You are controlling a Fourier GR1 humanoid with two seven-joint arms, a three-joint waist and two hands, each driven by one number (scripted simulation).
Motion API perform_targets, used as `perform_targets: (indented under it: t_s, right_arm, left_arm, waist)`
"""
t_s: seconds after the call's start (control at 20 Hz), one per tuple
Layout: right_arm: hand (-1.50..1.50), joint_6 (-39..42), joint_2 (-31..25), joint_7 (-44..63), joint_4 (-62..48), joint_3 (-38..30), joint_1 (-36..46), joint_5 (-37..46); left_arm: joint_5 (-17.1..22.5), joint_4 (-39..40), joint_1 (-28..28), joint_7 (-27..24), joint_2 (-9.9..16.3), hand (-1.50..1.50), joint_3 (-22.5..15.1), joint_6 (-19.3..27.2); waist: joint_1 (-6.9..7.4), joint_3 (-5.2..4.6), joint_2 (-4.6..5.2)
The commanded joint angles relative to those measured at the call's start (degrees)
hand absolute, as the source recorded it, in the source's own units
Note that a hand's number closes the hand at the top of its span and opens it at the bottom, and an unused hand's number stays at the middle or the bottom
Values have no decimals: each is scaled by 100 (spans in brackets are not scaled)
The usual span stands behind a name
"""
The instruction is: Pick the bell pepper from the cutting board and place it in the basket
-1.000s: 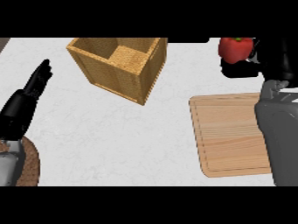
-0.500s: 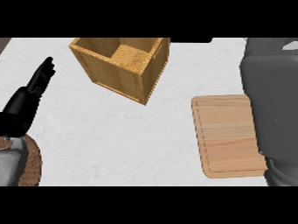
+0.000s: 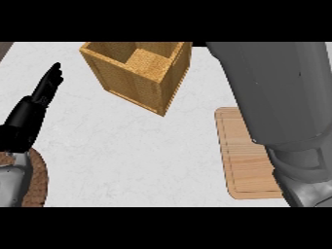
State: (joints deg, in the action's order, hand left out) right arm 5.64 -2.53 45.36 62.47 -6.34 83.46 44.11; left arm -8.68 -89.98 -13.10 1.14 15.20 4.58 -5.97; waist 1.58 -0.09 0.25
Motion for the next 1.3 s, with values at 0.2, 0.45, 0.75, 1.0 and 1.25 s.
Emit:
perform_targets:
  t_s: [0.2,0.45,0.75,1.0,1.25]
  right_arm:
    - [150,-428,246,-91,-2144,-215,1010,-178]
    - [150,-184,194,2,-2841,-495,1263,-370]
    - [150,296,157,168,-3528,155,1311,163]
    - [150,682,75,29,-4000,365,1611,404]
    - [-150,689,101,-185,-4086,-46,1486,18]
  left_arm:
    - [133,152,-247,53,148,0,151,-195]
    - [88,-45,208,-223,61,0,101,-165]
    - [43,-8,-101,88,-28,0,74,-72]
    - [-93,151,24,-271,-122,0,5,14]
    - [-194,281,-176,-166,-149,0,-30,59]
  waist:
    - [92,-5,50]
    - [85,-2,27]
    - [8,1,9]
    - [34,-2,33]
    - [-19,2,33]
